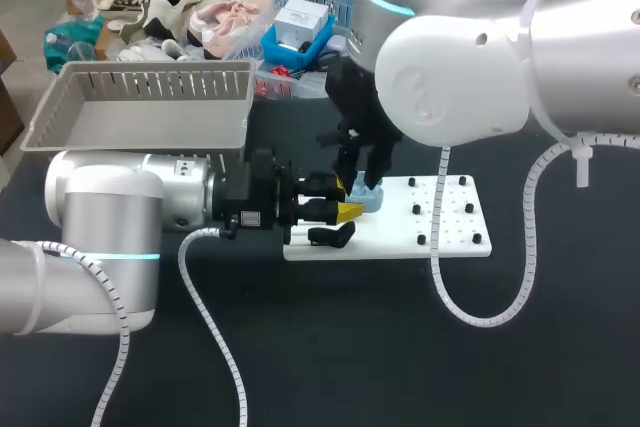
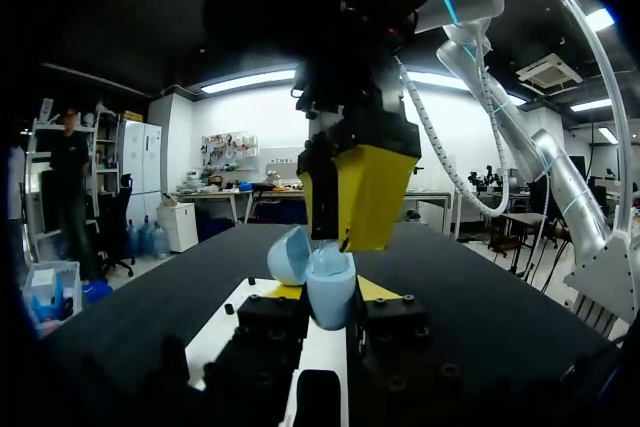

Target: Pick up each earbud case from the left stands, insert the matching earbuds, close the lid, and place the case in the box.

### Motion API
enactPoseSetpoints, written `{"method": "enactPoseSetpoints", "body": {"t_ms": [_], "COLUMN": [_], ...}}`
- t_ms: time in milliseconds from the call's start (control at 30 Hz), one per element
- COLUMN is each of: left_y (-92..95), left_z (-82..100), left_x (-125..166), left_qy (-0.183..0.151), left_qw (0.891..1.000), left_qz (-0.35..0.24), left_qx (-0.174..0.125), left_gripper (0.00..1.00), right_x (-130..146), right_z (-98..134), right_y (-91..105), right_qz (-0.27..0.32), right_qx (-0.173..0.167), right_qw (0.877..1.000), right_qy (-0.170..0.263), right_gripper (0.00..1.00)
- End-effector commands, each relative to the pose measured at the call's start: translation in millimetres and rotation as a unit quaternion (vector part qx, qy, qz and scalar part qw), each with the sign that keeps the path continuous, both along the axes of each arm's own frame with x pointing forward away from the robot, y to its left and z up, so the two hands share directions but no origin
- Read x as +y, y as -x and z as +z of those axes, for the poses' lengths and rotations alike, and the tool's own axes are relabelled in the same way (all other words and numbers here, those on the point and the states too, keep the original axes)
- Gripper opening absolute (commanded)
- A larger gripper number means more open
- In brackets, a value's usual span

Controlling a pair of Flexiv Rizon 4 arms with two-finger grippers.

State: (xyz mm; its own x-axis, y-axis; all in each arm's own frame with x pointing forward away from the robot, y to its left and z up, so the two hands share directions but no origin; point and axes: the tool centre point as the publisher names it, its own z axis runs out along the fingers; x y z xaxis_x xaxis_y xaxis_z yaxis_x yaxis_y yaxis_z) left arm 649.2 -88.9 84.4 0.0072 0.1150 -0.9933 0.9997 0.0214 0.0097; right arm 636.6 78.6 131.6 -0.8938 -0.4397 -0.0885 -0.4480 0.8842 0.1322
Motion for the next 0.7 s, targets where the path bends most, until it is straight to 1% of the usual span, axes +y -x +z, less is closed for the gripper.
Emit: {"method": "enactPoseSetpoints", "body": {"t_ms": [33,167,300,333,367,400,433,533,633,700], "left_y": [1.1,1.1,1.1,1.1,1.1,1.1,1.1,1.1,1.1,1.1], "left_z": [0.0,0.0,0.0,0.0,0.0,0.0,0.0,0.0,0.0,0.0], "left_x": [-0.9,-0.9,-0.9,-0.9,-0.9,-0.9,-0.9,-0.9,-0.9,-0.9], "left_qy": [0.000,0.000,0.000,0.000,0.000,0.000,0.000,0.000,0.000,0.000], "left_qw": [1.000,1.000,1.000,1.000,1.000,1.000,1.000,1.000,1.000,1.000], "left_qz": [0.003,0.003,0.003,0.003,0.003,0.003,0.003,0.003,0.003,0.003], "left_qx": [-0.001,-0.001,-0.001,-0.001,-0.001,-0.001,-0.001,-0.001,-0.001,-0.001], "left_gripper": [0.00,0.00,0.00,0.00,0.00,0.00,0.00,0.00,0.00,0.00], "right_x": [2.8,-0.1,-7.0,-9.6,-12.4,-14.9,-17.2,-22.2,-26.2,-28.5], "right_z": [1.9,11.9,21.1,22.8,24.0,24.6,24.5,22.0,20.4,21.2], "right_y": [6.0,8.1,5.3,3.8,1.4,-1.3,-3.5,-7.9,-11.5,-13.4], "right_qz": [-0.002,-0.005,-0.022,-0.035,-0.046,-0.061,-0.071,-0.096,-0.115,-0.125], "right_qx": [-0.010,-0.022,-0.037,-0.044,-0.049,-0.055,-0.061,-0.069,-0.074,-0.076], "right_qw": [1.000,1.000,0.999,0.998,0.998,0.997,0.996,0.993,0.990,0.989], "right_qy": [0.008,0.004,-0.001,-0.003,-0.005,-0.010,-0.010,-0.014,-0.015,-0.021], "right_gripper": [0.34,0.35,0.37,0.40,0.47,0.67,0.72,0.84,0.89,0.89]}}
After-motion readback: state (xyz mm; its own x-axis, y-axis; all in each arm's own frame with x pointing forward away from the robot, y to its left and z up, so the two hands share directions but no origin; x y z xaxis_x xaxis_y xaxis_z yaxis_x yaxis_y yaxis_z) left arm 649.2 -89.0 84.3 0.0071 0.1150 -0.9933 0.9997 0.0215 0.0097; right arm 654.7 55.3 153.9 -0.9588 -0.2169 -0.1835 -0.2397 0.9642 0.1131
